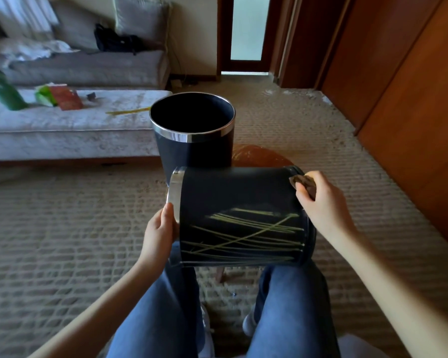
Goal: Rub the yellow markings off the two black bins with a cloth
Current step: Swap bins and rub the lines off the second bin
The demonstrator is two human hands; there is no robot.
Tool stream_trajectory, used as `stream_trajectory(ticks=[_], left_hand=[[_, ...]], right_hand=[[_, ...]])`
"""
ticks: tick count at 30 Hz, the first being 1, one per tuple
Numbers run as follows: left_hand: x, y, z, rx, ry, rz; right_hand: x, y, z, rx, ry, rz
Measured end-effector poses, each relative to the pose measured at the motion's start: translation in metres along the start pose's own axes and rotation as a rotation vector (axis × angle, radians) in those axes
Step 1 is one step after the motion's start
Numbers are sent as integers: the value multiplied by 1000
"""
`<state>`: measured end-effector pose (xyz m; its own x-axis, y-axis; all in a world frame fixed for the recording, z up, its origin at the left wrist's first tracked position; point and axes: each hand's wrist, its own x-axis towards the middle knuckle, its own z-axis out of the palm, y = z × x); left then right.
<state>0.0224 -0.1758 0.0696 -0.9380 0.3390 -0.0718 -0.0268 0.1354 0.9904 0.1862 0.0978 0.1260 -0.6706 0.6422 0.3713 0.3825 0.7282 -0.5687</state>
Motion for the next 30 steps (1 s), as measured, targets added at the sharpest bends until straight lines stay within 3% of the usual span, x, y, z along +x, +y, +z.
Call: stream_trajectory(ticks=[5, 8, 13, 16, 18, 22, 24, 30], left_hand=[[16, 11, 3, -13, 26, -65], [28, 14, 3, -24, 19, -94], [46, 18, 10, -7, 58, -126], [51, 19, 11, -26, 65, -124], [51, 18, 13, -24, 80, -124], [51, 17, 14, -43, 82, -106], [51, 17, 14, -29, 82, -110], [49, 22, 14, -26, 79, -108]], right_hand=[[11, -3, -3, 72, 18, 4], [14, -1, -5, 167, -37, 116], [23, 0, -23, 443, -289, 328], [19, 6, -40, 549, -444, 351], [16, 12, -48, 538, -382, 269], [15, 16, -58, 215, -40, -52], [18, 10, -61, 137, 86, -129], [52, -12, -46, 17, 225, -244]])
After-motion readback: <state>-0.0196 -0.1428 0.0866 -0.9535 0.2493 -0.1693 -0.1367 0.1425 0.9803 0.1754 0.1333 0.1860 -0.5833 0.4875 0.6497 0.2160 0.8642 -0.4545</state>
